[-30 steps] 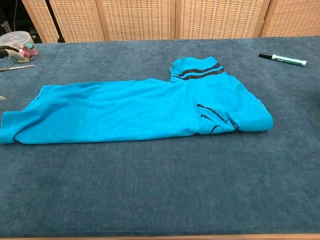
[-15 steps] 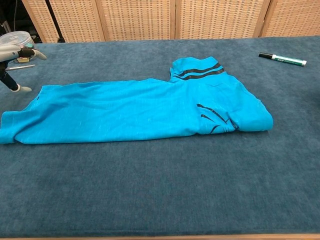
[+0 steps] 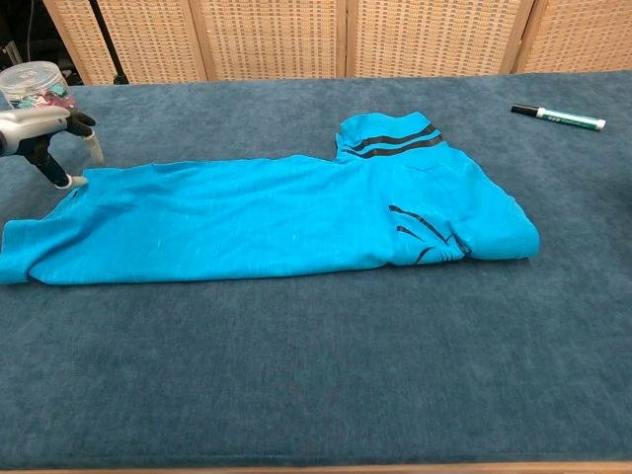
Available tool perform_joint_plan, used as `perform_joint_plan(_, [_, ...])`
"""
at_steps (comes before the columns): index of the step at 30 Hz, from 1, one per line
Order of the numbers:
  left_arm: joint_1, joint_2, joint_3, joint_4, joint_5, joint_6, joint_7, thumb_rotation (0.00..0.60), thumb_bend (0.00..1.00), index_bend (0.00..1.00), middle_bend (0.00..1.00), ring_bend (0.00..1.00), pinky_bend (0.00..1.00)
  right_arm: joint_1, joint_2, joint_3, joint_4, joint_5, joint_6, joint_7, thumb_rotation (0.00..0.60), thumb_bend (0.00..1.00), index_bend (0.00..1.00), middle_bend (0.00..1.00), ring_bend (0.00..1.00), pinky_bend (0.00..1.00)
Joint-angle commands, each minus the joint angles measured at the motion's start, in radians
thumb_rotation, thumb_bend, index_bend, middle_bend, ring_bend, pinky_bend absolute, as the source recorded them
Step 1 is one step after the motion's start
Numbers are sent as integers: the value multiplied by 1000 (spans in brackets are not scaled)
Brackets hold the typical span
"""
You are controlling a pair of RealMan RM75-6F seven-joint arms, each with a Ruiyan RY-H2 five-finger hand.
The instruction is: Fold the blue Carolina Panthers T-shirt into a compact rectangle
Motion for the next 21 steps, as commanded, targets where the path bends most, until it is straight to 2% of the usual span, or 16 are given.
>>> perform_joint_plan(1, [-7, -14, -5, 13, -17, -3, 17, 600, 360, 451, 0, 0, 0, 0, 0, 1, 1, -1, -2, 2, 600, 0, 0, 0, 0, 5])
perform_joint_plan(21, [-29, -82, -10, 120, -37, -22, 65, 600, 354, 452, 0, 0, 0, -3, 8, 8, -5, -1, -11, 8, 600, 0, 0, 0, 0, 5])
